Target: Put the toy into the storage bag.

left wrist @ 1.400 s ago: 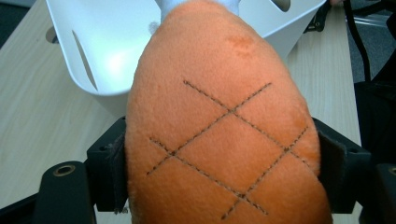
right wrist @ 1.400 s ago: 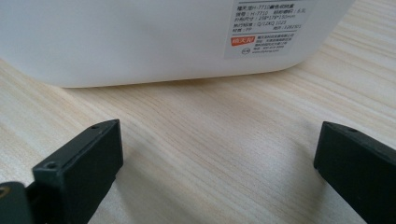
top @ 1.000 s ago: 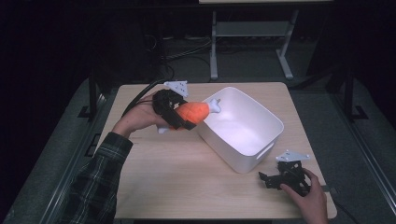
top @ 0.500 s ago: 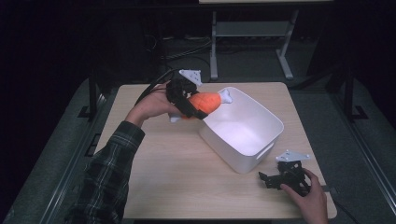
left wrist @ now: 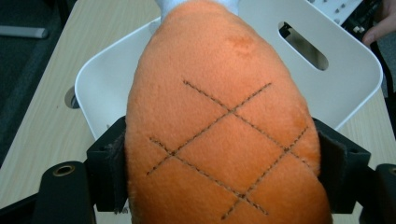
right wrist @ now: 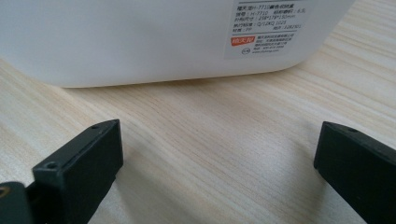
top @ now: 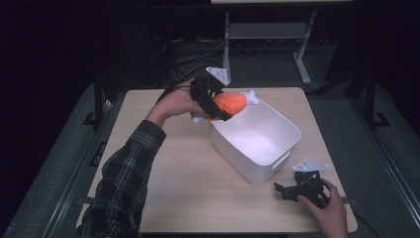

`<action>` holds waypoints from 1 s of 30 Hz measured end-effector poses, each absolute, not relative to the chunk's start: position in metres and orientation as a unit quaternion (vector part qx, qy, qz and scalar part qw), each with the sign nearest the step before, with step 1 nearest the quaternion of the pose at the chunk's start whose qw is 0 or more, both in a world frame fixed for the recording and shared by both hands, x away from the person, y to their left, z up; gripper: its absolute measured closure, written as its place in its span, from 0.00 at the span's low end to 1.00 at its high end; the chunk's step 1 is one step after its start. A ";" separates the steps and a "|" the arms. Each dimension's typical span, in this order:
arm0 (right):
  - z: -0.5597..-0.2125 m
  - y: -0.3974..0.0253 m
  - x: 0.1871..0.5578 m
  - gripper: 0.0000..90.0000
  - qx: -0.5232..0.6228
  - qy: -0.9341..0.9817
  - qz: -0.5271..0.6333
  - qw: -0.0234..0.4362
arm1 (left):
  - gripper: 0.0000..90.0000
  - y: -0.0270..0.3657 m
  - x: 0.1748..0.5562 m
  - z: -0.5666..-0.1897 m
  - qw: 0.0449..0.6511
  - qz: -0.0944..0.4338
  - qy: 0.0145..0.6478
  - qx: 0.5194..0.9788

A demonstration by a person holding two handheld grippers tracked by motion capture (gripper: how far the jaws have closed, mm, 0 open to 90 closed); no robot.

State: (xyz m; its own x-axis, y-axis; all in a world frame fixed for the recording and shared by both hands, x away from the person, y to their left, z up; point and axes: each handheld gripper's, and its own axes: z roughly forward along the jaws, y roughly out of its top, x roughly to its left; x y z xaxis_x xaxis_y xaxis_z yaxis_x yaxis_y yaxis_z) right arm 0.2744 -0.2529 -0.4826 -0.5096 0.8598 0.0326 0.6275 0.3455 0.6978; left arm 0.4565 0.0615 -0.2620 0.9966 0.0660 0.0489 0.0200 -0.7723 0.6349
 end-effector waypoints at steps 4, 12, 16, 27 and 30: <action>-0.483 -0.253 0.274 0.01 0.464 0.802 0.335 0.173 | 0.23 0.055 0.463 -0.265 0.336 0.033 0.020 0.941; -0.483 -0.253 0.274 0.01 0.464 0.802 0.335 0.173 | 0.23 0.037 0.473 -0.273 0.345 0.026 0.013 0.938; -0.483 -0.253 0.275 0.01 0.462 0.802 0.335 0.175 | 0.22 0.027 0.476 -0.281 0.350 0.018 0.011 0.937; -0.483 -0.253 0.275 0.01 0.462 0.802 0.335 0.175 | 0.21 0.008 0.485 -0.305 0.341 0.013 0.006 0.940; -0.483 -0.253 0.275 0.01 0.462 0.802 0.335 0.175 | 0.21 0.005 0.486 -0.309 0.342 0.015 0.007 0.940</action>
